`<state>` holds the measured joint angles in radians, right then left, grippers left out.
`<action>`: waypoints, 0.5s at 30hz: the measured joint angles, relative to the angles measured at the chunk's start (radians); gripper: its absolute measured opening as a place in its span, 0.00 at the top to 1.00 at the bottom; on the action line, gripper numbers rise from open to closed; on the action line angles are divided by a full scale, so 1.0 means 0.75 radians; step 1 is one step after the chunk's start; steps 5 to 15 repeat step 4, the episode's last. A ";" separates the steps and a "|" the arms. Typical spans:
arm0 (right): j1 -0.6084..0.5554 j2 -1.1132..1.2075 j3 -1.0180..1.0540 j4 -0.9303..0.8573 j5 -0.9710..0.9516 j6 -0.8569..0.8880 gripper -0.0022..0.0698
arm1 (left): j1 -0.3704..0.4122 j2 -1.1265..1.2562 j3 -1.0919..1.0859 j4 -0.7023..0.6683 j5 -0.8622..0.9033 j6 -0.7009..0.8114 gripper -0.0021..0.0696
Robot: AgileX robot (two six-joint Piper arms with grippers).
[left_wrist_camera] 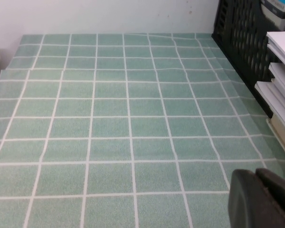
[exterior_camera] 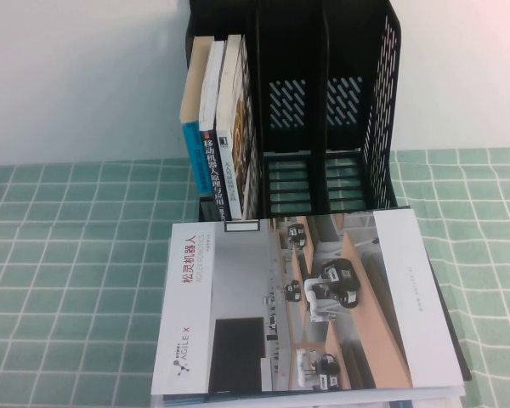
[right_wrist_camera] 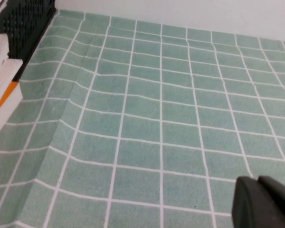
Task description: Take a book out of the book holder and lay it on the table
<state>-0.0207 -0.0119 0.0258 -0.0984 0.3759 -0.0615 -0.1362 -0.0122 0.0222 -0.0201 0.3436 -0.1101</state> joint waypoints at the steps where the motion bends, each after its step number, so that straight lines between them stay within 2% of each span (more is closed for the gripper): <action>1: 0.000 0.000 0.000 0.000 0.000 0.000 0.97 | 0.000 0.000 0.000 0.000 0.000 0.000 0.97; 15: 0.000 0.000 0.000 0.000 0.000 0.000 0.97 | 0.000 0.000 0.000 0.000 0.000 0.000 0.97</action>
